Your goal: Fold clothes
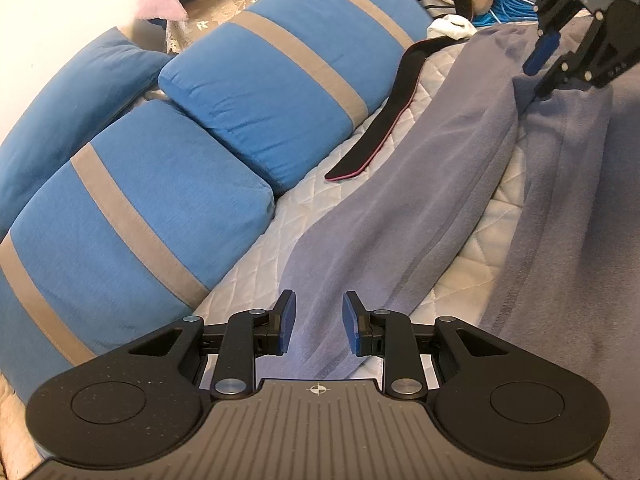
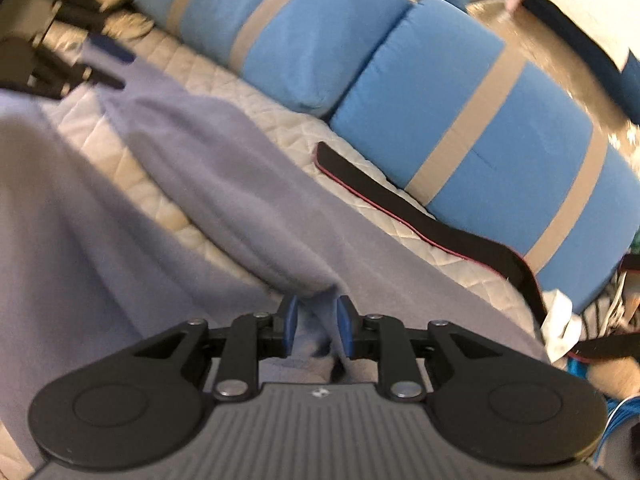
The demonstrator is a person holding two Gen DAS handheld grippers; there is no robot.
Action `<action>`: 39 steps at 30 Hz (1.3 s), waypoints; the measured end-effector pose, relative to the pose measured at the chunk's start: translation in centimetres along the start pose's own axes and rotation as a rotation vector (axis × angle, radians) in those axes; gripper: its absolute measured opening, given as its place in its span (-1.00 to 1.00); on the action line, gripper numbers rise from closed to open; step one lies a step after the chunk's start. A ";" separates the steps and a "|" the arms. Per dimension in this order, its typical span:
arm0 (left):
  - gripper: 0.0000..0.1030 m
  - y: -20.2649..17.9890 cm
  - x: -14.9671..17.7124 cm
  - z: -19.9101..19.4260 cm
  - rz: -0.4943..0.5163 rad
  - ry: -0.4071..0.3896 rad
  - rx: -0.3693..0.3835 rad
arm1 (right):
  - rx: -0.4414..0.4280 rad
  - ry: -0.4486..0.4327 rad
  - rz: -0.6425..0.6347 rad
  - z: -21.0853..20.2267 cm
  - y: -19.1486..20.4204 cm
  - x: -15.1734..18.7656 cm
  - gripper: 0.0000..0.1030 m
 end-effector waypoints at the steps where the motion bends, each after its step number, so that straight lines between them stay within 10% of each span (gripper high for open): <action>1: -0.51 0.0 0.0 0.0 0.000 0.001 -0.001 | 0.012 -0.003 -0.016 0.0 0.3 0.1 -0.36; 18: -0.51 -0.1 0.0 0.2 0.002 0.006 0.005 | -0.030 0.071 -0.092 3.1 1.0 1.4 -0.34; 39: -0.51 -0.3 0.1 0.5 0.005 0.012 0.008 | 0.047 -0.121 -0.445 1.9 7.3 -0.5 -0.41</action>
Point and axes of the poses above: each gripper's, at about its wrist camera, not at the fingertips, and z roughly the way its jaws point, y to its left, x to its underside, the point moved 4 cm from there along z, roughly the way its jaws point, and after that the axes turned 13 degrees about x, right-handed, at the moved point
